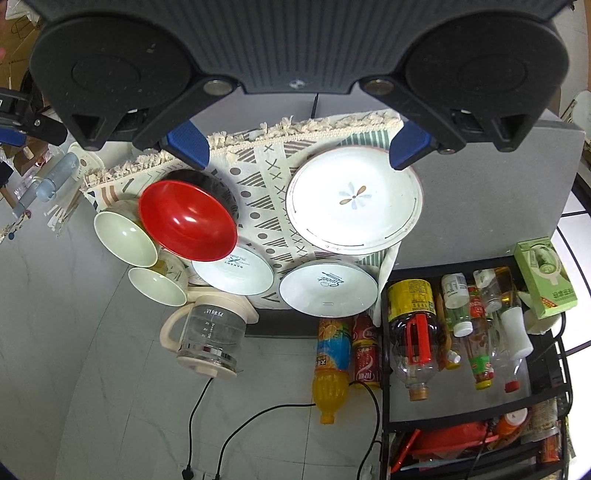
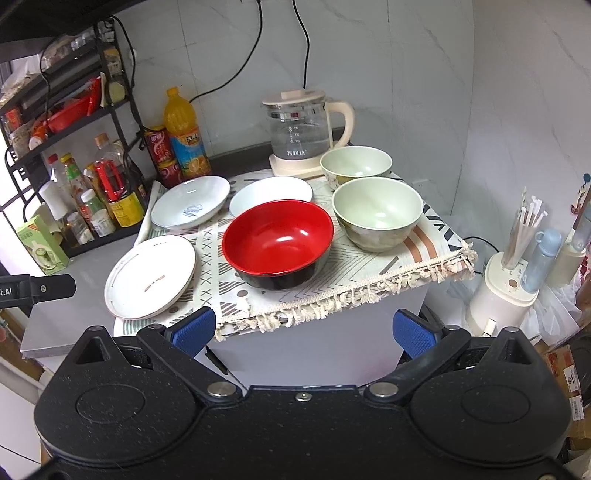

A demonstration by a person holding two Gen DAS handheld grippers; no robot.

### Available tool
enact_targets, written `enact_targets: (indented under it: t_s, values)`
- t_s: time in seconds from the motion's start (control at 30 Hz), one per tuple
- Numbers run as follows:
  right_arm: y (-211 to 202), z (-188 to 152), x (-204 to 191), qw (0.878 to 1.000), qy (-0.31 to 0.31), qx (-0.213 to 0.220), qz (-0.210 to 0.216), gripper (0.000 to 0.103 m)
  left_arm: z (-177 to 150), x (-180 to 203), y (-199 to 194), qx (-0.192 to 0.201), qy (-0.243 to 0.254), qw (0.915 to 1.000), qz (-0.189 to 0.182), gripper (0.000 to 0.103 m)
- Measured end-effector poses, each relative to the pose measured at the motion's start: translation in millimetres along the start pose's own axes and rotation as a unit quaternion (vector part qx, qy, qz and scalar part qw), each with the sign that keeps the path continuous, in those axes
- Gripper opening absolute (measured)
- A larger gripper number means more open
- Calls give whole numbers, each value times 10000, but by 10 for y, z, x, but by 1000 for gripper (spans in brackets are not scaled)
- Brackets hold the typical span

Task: Organize plates and bowls
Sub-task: 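Move both tools forward over the red bowl toward the large pale green bowl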

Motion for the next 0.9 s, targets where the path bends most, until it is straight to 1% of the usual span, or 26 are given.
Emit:
enact_targets:
  t_s: [0.13,0.3,0.4,0.63,0.8,0.9]
  values:
    - [150,45,75,9999,104,-69,-86,103,77,42,193,-55,47,10000,-18,102]
    - [329,128,155,9996,49,-34,-279,103,191,115,478,-158,139,9998,-61,102]
    - [469,181,218,9993,147,-71,-348,103,262,166,638,-215,195,9995,-139,102]
    - [793,308,268,9980,157,-124,-592,103,444,267,1013,-364,321,9982,-343,102]
    - [991,398,325,9967,370,-203,-693,103,589,347,1258,-517,448,9965,-476,102]
    - [1102,447,351,9952,441,-261,-837,103,680,394,1398,-517,538,9955,-587,102]
Point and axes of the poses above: each gripper's, at about its wrist camera, not at the fingertips, and y roughly the way its jaws point, x to its right, z to its top, the point moved 5 cm from there along y, roughly the way its jaws point, and after that the axes turned 8 degrees about x, right-handed, at the moved point
